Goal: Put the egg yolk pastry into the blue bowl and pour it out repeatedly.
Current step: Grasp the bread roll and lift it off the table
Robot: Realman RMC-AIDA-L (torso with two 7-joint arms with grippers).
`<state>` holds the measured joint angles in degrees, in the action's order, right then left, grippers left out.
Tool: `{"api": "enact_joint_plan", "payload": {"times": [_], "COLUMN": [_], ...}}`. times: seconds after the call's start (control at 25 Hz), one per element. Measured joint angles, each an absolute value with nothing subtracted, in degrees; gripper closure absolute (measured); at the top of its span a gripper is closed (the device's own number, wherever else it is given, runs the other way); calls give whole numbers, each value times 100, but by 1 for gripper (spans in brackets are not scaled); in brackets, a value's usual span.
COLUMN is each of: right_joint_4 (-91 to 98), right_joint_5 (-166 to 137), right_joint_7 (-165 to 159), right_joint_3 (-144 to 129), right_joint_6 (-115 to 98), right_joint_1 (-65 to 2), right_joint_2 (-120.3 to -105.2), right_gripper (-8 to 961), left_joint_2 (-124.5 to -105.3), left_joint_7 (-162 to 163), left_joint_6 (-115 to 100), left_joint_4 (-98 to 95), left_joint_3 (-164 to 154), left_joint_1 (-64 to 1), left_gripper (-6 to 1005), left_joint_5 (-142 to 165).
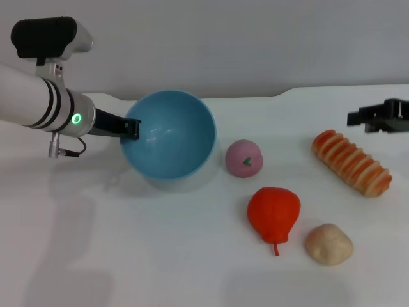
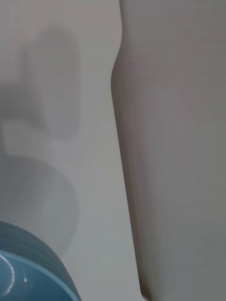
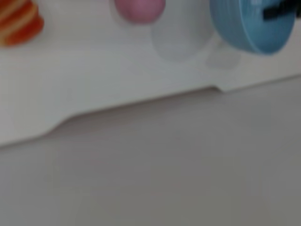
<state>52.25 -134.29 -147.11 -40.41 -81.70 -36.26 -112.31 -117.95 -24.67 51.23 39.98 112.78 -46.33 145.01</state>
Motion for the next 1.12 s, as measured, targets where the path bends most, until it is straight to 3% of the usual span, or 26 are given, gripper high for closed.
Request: {"api": "enact_joint_plan", "payload": {"times": [0.36, 0.88, 1.12], "right_joint_4": [4709, 3570, 3609], "right_joint_5": [-13733, -14390, -14603], "right_joint_7": [-14877, -15186, -15484], "right_joint_3": [-4339, -4877, -5021], "right_joint_6": [-8622, -8375, -8532], "right_joint_1": [-3972, -4472, -4455], "right_joint_2": [-11227, -11431, -11393], "right_gripper": [520, 524, 525], "left_joint_2": [-11804, -11798, -11788], "left_joint_7": [-2470, -2469, -2469], "left_joint_6": [5045, 4909, 4905], "left_joint_4": [3954, 3955, 3954], "left_joint_3": [11114, 10837, 10836], "left_joint_1": [-4656, -4712, -4711], "left_gripper": [1000, 1001, 1001], "left_joint_5": [14503, 14503, 14535]}}
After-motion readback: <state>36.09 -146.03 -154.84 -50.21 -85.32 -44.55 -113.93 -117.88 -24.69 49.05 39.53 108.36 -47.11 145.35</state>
